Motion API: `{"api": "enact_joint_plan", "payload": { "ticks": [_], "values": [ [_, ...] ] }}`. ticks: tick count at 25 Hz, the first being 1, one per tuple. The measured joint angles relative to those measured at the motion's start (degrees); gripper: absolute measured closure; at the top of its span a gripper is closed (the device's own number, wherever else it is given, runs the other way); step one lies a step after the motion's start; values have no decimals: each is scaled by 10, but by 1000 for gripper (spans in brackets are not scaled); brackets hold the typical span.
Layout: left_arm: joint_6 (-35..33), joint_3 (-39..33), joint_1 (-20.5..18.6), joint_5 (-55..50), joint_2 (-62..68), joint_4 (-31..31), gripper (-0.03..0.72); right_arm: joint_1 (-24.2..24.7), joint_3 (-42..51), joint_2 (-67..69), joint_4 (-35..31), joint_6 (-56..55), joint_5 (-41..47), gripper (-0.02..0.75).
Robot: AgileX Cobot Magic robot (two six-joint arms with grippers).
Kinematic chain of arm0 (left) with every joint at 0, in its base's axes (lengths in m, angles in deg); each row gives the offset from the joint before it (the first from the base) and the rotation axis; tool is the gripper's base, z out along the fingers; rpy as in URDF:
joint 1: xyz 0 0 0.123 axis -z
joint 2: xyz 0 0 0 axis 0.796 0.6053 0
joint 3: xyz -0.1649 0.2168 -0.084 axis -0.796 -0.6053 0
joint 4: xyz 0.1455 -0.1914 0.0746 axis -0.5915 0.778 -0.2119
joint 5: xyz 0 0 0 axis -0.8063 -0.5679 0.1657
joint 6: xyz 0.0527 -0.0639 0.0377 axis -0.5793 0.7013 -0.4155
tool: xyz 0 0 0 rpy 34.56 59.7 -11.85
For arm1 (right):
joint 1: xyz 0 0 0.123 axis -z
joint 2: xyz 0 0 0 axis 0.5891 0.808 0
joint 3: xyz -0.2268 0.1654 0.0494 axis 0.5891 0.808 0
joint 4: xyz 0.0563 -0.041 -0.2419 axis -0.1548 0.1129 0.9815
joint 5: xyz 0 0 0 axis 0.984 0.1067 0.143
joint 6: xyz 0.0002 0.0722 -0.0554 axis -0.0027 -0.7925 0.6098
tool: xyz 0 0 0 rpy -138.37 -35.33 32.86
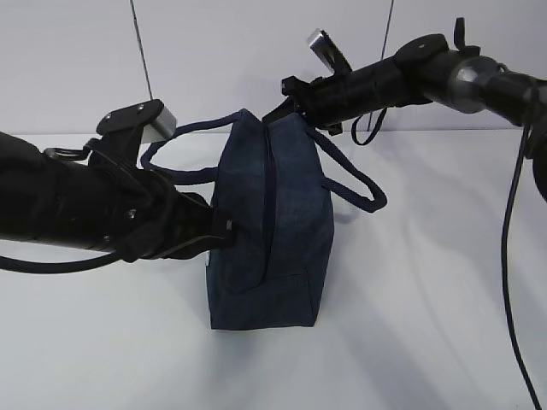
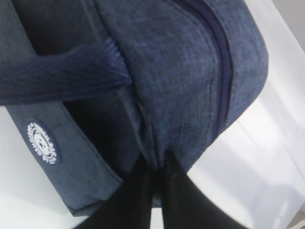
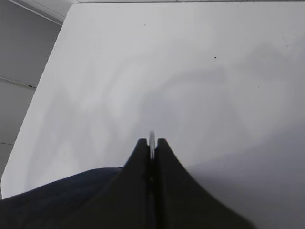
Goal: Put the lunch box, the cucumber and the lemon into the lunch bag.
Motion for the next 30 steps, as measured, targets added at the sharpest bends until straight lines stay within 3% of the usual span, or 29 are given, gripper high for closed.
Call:
{"api": "enact_joint_plan", "payload": {
  "ticks": [17, 24, 30],
  "values": [
    [0, 0, 0, 1, 1, -1, 685, 2, -11, 38, -28, -3, 42, 751],
    [0, 0, 0, 3, 1, -8, 685, 3, -87, 39, 42, 0, 93, 751],
    [0, 0, 2, 56, 1, -11, 685, 3, -98, 39, 55, -4, 107, 751]
  ]
}}
